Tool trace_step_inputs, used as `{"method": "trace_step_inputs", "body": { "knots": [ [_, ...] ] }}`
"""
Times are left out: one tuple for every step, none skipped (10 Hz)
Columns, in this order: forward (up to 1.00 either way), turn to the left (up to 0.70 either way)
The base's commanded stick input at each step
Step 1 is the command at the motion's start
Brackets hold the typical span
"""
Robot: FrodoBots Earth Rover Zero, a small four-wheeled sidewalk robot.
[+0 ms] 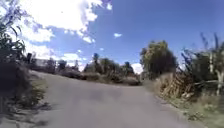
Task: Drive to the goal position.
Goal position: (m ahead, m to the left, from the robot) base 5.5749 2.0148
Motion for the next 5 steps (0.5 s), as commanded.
{"method": "trace_step_inputs", "body": {
  "knots": [
    [0.85,0.0],
    [0.85,0.0],
    [0.85,0.0],
    [0.85,0.0],
    [0.85,0.0]
  ]
}}
